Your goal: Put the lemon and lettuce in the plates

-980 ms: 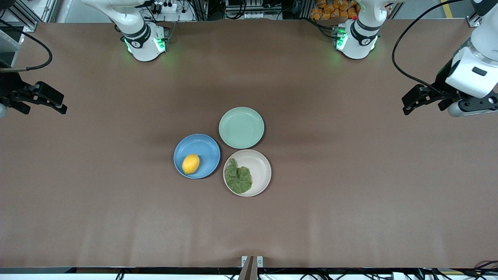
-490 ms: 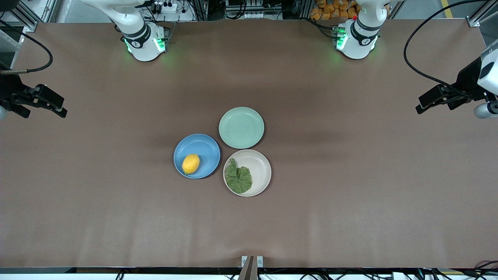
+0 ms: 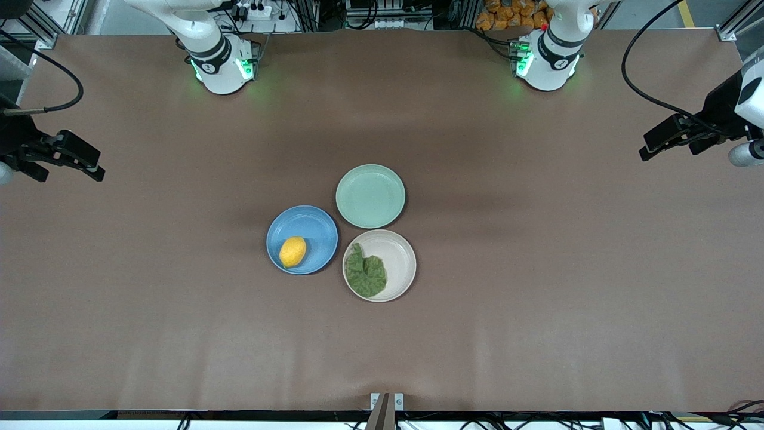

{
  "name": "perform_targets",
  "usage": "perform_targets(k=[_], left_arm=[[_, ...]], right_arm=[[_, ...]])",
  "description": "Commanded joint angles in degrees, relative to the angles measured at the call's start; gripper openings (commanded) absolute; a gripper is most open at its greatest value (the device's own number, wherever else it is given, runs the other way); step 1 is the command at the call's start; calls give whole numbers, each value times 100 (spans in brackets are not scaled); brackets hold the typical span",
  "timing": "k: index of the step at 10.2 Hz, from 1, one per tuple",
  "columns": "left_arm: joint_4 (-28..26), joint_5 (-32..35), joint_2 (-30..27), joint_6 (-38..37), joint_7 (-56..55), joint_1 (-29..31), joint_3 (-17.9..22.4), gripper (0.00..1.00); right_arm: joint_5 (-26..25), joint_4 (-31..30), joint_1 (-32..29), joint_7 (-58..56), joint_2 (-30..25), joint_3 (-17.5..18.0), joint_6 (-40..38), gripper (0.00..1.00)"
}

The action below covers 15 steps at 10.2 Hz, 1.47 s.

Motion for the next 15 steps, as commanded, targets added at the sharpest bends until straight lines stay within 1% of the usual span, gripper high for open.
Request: perform_targets(k=[1, 2, 3, 5, 8, 10, 11, 12, 15], left_arm=[[-4, 262, -72, -78, 41, 7, -61, 100], [5, 621, -72, -78, 41, -37, -131, 100], [5, 703, -55, -78, 41, -29, -227, 100], [23, 713, -46, -78, 84, -2, -228, 100], [23, 669, -37, -307, 111, 7, -211, 100], [23, 678, -37, -333, 155, 15, -220, 100], [23, 669, -37, -333, 259, 15, -220, 100], [23, 660, -37, -333, 339, 15, -220, 100], [32, 678, -37, -377, 506, 15, -193, 100]], right_arm=[[-30, -43, -48, -31, -53, -14, 47, 100], [-99, -25, -30, -32, -53, -14, 3, 100], [-100, -33, -13, -32, -71, -14, -15, 100], [-83, -95, -30, -40, -97, -23, -6, 100], [-82, -236, -21, -32, -229, -32, 64, 100], [-82, -271, 14, -14, -281, -93, 47, 100], [-82, -480, 22, -14, -378, -102, 125, 100], [-82, -830, 14, -14, -561, -102, 413, 100], [-82, -781, -4, -32, -546, -102, 513, 100]])
